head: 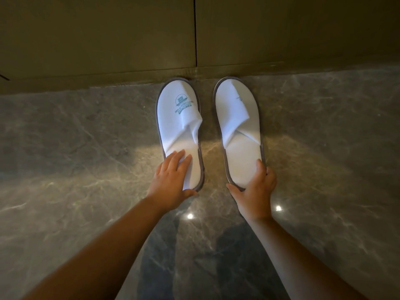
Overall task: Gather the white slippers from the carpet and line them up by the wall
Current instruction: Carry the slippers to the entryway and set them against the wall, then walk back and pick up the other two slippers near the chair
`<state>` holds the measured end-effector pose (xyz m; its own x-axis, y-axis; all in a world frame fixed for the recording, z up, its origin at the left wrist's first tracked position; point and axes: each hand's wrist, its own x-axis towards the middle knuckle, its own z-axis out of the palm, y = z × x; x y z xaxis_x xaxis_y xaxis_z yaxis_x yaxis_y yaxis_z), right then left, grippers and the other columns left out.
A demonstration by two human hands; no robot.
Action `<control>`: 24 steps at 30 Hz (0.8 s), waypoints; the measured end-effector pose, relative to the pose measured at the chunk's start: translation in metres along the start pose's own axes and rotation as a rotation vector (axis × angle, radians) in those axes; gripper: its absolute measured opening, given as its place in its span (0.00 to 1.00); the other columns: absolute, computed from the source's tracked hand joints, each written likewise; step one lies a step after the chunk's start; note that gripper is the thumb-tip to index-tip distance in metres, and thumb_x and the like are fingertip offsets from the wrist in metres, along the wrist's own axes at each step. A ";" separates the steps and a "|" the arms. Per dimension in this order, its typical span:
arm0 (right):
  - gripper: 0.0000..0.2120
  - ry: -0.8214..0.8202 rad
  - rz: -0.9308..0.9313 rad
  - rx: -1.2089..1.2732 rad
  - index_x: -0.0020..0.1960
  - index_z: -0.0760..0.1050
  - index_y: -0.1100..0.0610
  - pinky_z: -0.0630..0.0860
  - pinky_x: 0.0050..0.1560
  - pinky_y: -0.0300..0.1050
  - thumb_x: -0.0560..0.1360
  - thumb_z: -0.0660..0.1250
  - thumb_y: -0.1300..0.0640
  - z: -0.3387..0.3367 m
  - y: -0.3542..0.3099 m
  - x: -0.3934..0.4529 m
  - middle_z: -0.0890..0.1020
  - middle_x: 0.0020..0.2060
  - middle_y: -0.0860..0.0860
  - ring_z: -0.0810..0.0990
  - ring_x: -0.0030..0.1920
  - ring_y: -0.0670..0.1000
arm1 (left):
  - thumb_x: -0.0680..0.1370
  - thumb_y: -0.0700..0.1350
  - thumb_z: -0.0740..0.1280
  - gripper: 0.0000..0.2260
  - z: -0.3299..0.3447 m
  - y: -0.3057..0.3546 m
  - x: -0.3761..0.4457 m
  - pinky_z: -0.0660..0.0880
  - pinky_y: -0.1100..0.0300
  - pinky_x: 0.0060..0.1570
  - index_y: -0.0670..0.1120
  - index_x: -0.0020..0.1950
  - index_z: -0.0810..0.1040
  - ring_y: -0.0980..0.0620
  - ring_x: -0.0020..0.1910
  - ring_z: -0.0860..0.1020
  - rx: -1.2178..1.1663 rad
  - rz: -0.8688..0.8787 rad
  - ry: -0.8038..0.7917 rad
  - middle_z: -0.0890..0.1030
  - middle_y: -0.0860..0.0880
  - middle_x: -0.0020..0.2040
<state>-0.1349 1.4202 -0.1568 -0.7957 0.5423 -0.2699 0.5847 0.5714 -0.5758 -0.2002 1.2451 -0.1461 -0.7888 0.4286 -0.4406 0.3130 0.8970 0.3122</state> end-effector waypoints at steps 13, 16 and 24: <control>0.40 -0.045 -0.078 -0.118 0.70 0.56 0.58 0.65 0.67 0.58 0.66 0.71 0.48 -0.015 -0.016 0.001 0.59 0.71 0.61 0.59 0.69 0.61 | 0.70 0.57 0.65 0.37 -0.017 0.001 -0.009 0.51 0.45 0.72 0.48 0.72 0.49 0.44 0.74 0.49 -0.074 -0.072 0.003 0.50 0.46 0.76; 0.32 -0.086 -0.145 -0.124 0.69 0.59 0.58 0.66 0.67 0.58 0.70 0.68 0.52 -0.048 -0.048 -0.005 0.60 0.71 0.60 0.58 0.70 0.59 | 0.72 0.54 0.66 0.35 -0.052 0.005 -0.032 0.57 0.46 0.70 0.47 0.72 0.51 0.42 0.72 0.55 -0.162 -0.144 0.049 0.55 0.44 0.75; 0.15 -0.407 -0.317 0.014 0.59 0.71 0.59 0.67 0.51 0.41 0.74 0.62 0.56 -0.209 -0.230 -0.094 0.77 0.58 0.57 0.73 0.56 0.52 | 0.75 0.49 0.62 0.21 -0.242 0.038 -0.200 0.70 0.51 0.60 0.46 0.66 0.65 0.45 0.62 0.72 -0.432 -0.335 0.146 0.70 0.44 0.67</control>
<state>-0.1619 1.3666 0.1618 -0.9320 0.0582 -0.3577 0.3050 0.6593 -0.6873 -0.1588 1.1672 0.1572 -0.8825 0.0813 -0.4633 -0.1874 0.8427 0.5048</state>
